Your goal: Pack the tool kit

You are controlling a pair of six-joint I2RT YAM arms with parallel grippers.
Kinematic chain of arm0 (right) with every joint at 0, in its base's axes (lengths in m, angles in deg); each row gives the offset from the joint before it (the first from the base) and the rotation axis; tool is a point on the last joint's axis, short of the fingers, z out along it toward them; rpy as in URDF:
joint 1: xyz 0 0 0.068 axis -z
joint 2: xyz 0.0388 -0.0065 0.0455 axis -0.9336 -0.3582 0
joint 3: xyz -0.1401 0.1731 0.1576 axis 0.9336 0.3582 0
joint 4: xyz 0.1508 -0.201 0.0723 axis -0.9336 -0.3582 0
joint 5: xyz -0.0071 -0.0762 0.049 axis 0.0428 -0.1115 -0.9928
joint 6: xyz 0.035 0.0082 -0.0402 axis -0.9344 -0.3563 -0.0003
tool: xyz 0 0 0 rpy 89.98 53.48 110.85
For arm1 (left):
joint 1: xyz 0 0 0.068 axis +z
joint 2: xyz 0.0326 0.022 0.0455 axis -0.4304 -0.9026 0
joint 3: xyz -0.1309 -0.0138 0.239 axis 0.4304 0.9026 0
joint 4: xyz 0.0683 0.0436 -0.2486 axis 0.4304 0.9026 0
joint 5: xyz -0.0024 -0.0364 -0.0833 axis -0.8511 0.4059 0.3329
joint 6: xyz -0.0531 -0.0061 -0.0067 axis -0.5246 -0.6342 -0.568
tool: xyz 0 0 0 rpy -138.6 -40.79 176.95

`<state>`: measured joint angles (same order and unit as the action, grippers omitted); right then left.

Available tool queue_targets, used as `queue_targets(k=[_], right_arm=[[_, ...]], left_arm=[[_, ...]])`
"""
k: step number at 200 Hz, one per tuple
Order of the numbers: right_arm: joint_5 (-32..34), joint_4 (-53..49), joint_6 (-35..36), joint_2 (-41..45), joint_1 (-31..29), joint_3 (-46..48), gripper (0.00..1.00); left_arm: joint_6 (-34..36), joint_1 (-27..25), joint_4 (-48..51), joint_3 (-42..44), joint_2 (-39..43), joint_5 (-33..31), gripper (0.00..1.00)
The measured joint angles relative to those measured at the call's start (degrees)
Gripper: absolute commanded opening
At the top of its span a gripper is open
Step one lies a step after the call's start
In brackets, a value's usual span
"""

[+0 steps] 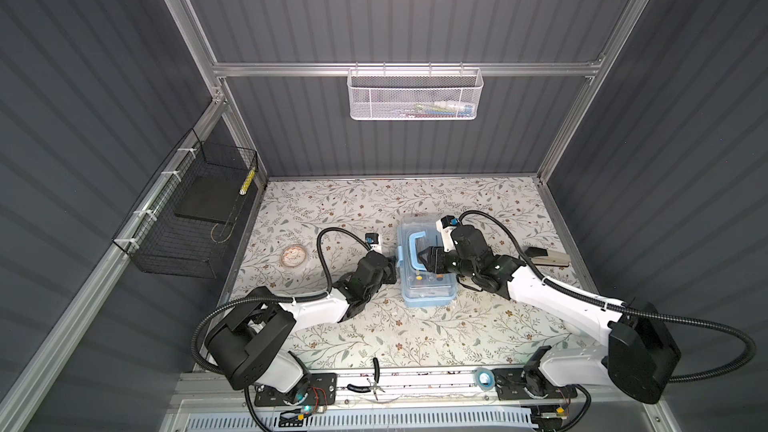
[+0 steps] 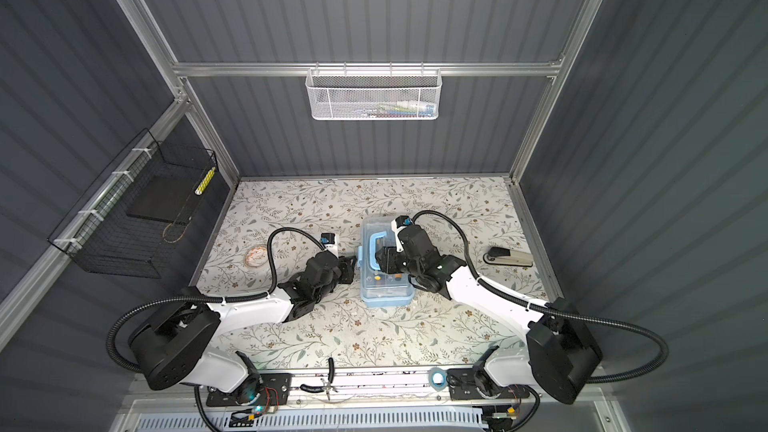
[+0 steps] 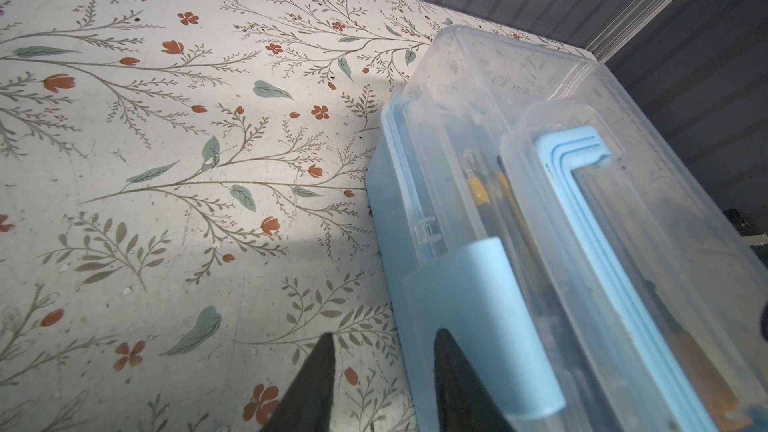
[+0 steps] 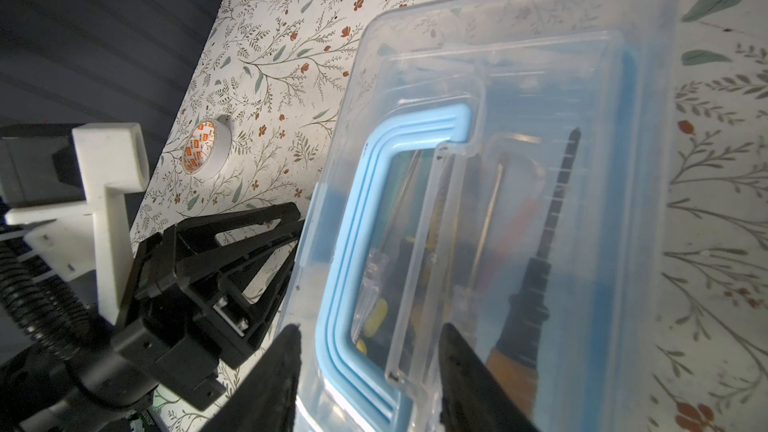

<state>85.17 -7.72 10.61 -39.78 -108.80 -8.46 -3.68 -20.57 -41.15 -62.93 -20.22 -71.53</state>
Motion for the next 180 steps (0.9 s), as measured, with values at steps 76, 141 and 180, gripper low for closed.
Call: queue_targets(k=[76,141,180], right_arm=[[-0.04,0.17,-0.26,0.00,0.00,0.02,0.55],[-0.07,0.17,-0.24,-0.02,0.00,0.02,0.55],[-0.11,0.66,-0.24,-0.35,0.00,0.02,0.55]], left_arm=[[-1.18,-0.02,0.79,-0.33,0.33,-1.11,0.47],[-1.95,-0.02,1.25,-1.22,1.22,-1.77,0.47],[-2.91,-0.02,0.96,-1.70,1.03,-1.31,0.47]])
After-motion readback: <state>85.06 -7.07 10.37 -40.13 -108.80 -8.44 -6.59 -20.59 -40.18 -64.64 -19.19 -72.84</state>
